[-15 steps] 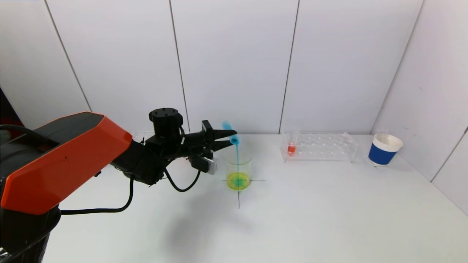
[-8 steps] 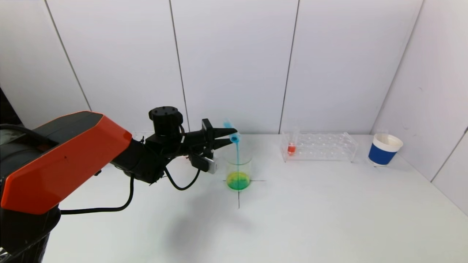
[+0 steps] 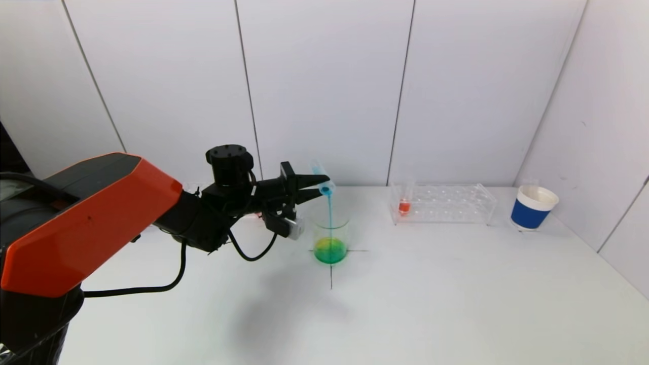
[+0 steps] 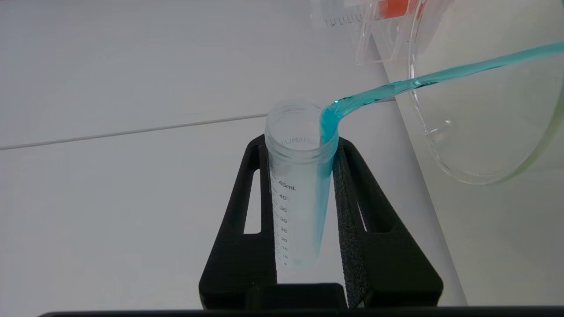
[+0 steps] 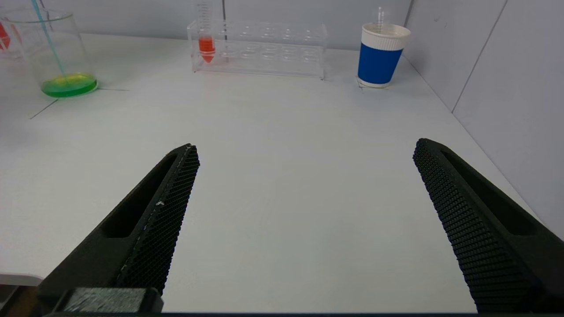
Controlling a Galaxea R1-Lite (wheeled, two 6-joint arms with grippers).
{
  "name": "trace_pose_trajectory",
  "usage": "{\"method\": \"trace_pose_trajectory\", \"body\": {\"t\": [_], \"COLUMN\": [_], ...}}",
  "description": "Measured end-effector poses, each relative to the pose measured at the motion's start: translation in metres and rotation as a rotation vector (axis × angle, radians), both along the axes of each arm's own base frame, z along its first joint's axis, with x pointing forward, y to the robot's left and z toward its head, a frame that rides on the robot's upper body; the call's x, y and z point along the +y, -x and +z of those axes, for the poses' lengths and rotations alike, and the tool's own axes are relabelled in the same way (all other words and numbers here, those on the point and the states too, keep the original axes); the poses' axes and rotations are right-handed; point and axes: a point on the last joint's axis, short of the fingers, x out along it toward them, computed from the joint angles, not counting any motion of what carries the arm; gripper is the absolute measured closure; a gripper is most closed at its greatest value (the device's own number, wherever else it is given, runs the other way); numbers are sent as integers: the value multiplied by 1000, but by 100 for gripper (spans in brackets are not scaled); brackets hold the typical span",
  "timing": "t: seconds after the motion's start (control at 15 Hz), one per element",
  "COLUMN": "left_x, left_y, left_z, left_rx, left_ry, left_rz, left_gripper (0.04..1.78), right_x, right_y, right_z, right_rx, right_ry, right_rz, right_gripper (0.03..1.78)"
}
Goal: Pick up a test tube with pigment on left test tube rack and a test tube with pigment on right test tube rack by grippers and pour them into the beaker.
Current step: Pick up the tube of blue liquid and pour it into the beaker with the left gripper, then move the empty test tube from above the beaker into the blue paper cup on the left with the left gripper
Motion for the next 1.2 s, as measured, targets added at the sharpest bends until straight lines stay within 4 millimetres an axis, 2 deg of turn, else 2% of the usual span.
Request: {"method": "trace_pose_trajectory", "body": {"t": [1.2], "left_x": [-3], "left_y": [-3], "left_z": [12], "left_rx": [-131], "left_ry": [-20], "left_rz": [-28], "left_gripper": [140], "right_x": [0], "right_y": [0], "right_z": [0], "right_rx": [0], "right_ry": [0], "right_rz": [0], "right_gripper": [4]}}
